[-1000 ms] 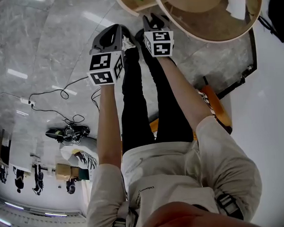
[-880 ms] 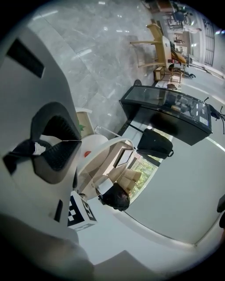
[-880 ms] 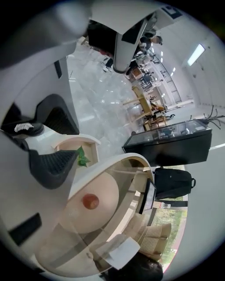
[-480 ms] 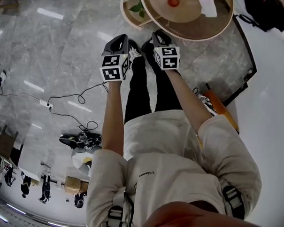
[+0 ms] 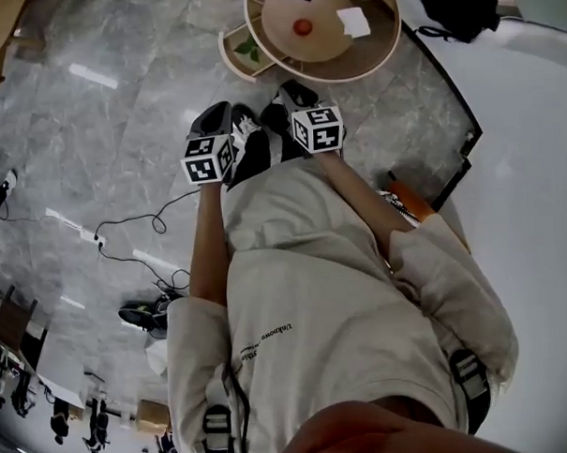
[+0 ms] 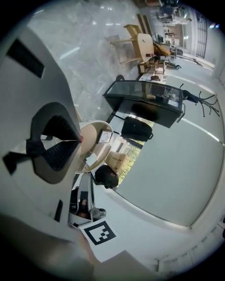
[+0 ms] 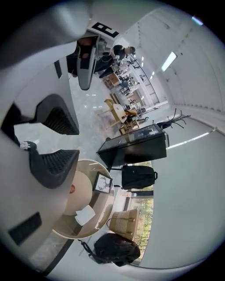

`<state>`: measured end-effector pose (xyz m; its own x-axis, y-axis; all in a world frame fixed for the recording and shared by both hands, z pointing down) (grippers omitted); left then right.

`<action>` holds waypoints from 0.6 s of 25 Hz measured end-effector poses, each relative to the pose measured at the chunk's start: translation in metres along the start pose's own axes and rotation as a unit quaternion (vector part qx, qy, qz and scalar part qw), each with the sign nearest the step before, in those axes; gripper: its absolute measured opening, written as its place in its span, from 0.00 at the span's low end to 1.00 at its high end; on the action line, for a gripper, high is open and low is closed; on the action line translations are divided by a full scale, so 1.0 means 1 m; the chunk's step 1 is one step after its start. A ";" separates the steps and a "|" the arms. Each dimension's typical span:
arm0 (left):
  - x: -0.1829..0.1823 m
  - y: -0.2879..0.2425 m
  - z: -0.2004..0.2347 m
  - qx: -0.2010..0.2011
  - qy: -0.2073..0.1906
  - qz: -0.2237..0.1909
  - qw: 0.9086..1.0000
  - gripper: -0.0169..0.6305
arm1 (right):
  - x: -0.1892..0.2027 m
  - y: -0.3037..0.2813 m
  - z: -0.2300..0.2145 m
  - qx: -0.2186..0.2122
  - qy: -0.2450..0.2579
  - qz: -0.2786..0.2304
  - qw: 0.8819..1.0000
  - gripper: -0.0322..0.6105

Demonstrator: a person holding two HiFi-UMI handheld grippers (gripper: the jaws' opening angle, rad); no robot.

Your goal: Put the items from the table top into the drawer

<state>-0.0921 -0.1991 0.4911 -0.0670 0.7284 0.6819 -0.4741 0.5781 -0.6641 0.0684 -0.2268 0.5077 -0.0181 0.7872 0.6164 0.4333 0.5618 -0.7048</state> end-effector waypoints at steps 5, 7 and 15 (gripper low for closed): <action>-0.010 0.028 -0.017 0.006 0.037 -0.028 0.999 0.06 | -0.013 0.024 0.024 -0.033 0.052 0.009 0.998 0.23; -0.014 0.036 -0.017 0.010 0.042 -0.037 0.998 0.06 | -0.014 0.028 0.031 -0.042 0.063 0.011 0.997 0.23; -0.027 0.036 -0.028 0.020 0.034 -0.047 0.998 0.06 | -0.020 0.047 0.018 -0.037 0.065 -0.004 0.997 0.23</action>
<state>-0.0826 -0.1875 0.4405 0.0376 0.6958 0.7173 -0.5109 0.6303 -0.5846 0.0735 -0.2115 0.4558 0.0927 0.7401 0.6661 0.4998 0.5440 -0.6740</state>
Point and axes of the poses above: the fingertips, and each gripper's own axes: y backward along the fingers, z to its left, x out of its underside, the point moved 2 cm from there along y, backward along the fingers, and after that the axes turned 8 degrees about -y, right-handed, at the moved point
